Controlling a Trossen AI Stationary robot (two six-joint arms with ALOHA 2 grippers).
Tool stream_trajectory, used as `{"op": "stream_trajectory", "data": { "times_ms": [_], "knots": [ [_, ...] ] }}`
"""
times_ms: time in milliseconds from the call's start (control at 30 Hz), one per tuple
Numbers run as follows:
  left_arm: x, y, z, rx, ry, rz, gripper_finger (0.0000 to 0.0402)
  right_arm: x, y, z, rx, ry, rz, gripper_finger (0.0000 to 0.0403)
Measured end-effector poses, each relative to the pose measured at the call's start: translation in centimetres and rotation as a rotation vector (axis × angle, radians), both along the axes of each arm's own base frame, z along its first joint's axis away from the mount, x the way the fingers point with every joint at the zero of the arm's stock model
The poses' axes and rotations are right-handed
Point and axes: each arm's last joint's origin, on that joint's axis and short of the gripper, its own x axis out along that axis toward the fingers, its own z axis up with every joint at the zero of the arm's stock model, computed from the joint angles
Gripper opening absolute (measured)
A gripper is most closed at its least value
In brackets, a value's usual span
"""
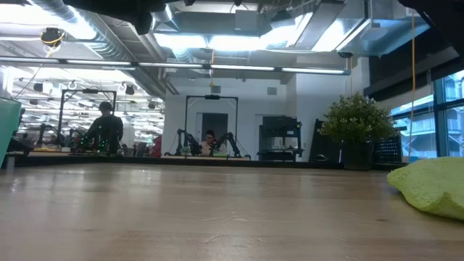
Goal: Roll microfiber towels into tight, uniform cylinder then place into a basket
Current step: Fold the yellow green microfiber towel
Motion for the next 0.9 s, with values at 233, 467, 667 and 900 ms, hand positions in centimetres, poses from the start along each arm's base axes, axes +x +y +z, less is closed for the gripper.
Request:
{"op": "stream_trajectory", "data": {
  "times_ms": [233,467,667,900],
  "knots": [
    [0.7,0.4,0.0,0.000,0.000,0.031,0.0367,-0.7,-0.1,0.2,0.111,0.128,-0.062,0.0163],
    [1.3,0.8,0.1,-0.002,-0.019,0.066,0.0367,-4.6,0.2,2.7,0.115,0.385,-0.004,0.0163],
    [2.4,0.8,0.5,0.030,-0.134,0.037,0.0367,-8.7,2.9,4.8,0.076,0.579,-0.063,0.0163],
    [6.3,1.7,1.7,0.085,-0.334,-0.089,0.0367,-14.0,5.6,7.6,-0.044,0.685,-0.356,0.0163]
  ]
}}
